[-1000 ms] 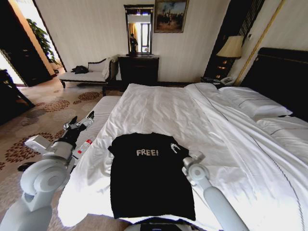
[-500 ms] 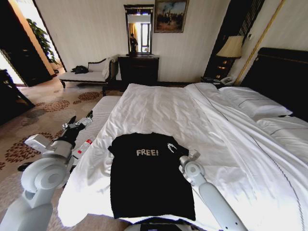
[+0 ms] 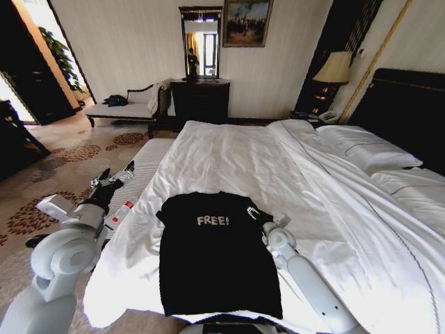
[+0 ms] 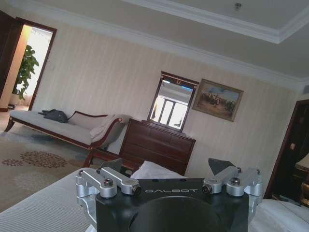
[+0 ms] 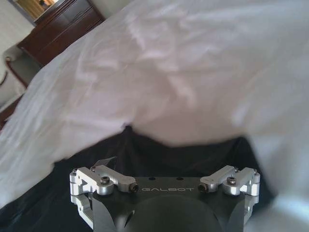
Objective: Fold the clothes on the bed.
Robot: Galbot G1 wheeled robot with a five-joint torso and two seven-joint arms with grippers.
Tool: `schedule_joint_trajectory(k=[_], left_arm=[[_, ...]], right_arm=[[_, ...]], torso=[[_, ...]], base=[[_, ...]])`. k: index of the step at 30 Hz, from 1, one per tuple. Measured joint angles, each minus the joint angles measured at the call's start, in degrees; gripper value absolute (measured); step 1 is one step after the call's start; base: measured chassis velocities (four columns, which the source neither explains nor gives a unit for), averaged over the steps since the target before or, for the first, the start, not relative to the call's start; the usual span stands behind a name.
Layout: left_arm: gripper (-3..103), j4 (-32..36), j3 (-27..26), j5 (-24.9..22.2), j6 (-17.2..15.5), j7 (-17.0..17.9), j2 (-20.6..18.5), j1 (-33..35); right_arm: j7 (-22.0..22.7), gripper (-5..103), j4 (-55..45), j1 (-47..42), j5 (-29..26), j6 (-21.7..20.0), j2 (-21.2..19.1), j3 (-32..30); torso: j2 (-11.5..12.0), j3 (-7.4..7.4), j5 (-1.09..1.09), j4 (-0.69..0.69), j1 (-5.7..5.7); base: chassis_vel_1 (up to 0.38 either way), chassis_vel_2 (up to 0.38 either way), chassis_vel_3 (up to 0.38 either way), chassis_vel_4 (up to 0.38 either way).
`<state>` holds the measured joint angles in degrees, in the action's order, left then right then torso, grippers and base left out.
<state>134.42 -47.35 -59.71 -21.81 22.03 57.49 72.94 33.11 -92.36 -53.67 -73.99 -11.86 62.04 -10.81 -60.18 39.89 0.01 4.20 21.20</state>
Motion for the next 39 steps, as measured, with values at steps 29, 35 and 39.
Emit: schedule_joint_trajectory(k=[29,35,39], left_arm=[[100,-17.82,3.92,-9.03,-0.87,3.16,5.36,-0.89],[100,-23.98,9.19,-14.80,-6.77,6.01,6.10,-2.12],[100,-26.50,12.03,-16.10,-9.53,7.03,5.01,-3.10]], right_arm=[[-1.93,100,-14.53,-3.96,6.62,4.78,1.99,-15.37],[-1.28,100,-16.15,-7.16,7.01,4.73,4.63,-16.80],[-1.01,100,-16.54,-8.76,6.94,4.60,5.37,-17.39]], torso=[[-0.01,-0.01,-0.02,0.00,0.00],[-0.01,0.00,-0.02,0.00,0.00],[-0.01,-0.01,0.00,0.01,-0.01]], base=[[0.000,0.000,0.000,0.000],[0.000,0.000,0.000,0.000],[0.000,0.000,0.000,0.000]])
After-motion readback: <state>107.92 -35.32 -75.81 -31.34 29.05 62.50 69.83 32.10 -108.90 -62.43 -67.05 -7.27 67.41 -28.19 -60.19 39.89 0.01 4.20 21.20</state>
